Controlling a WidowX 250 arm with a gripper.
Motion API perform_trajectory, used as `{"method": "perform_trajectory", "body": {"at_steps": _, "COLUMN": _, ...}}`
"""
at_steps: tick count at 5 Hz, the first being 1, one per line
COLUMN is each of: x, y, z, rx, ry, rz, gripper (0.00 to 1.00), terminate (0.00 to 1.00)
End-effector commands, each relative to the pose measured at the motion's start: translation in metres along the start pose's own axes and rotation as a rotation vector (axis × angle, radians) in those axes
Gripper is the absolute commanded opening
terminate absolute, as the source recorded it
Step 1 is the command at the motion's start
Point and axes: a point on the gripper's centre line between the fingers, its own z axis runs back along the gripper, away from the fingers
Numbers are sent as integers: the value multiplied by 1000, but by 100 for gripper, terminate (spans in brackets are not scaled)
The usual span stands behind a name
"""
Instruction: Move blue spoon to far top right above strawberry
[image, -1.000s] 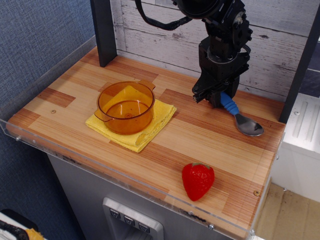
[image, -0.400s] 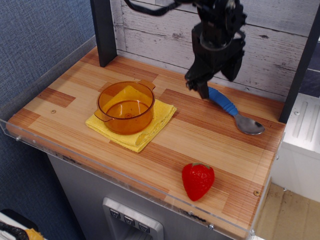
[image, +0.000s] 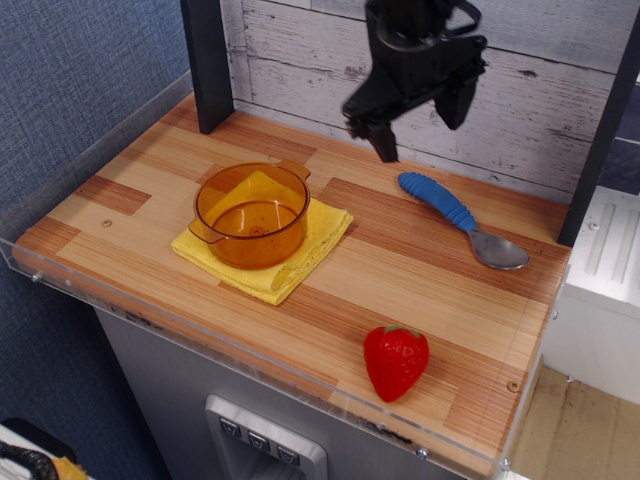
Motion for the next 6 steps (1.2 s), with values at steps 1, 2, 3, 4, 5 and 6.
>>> {"method": "perform_trajectory", "body": {"at_steps": 1, "x": -40, "y": 2, "z": 59, "rx": -131, "ry": 142, "rz": -411, "gripper": 100, "terminate": 0}}
{"method": "perform_trajectory", "body": {"at_steps": 2, "x": -59, "y": 8, "z": 71, "rx": -114, "ry": 171, "rz": -682, "gripper": 100, "terminate": 0}}
{"method": "perform_trajectory", "body": {"at_steps": 3, "x": -76, "y": 12, "z": 81, "rx": -129, "ry": 207, "rz": -821, "gripper": 100, "terminate": 0}}
{"method": "perform_trajectory", "body": {"at_steps": 4, "x": -91, "y": 11, "z": 83, "rx": -115, "ry": 192, "rz": -904, "gripper": 100, "terminate": 0}}
{"method": "perform_trajectory", "body": {"at_steps": 5, "x": -104, "y": 6, "z": 78, "rx": -123, "ry": 195, "rz": -946, "gripper": 100, "terminate": 0}}
{"method": "perform_trajectory", "body": {"at_steps": 6, "x": -104, "y": 6, "z": 78, "rx": -123, "ry": 195, "rz": -946, "gripper": 100, "terminate": 0}}
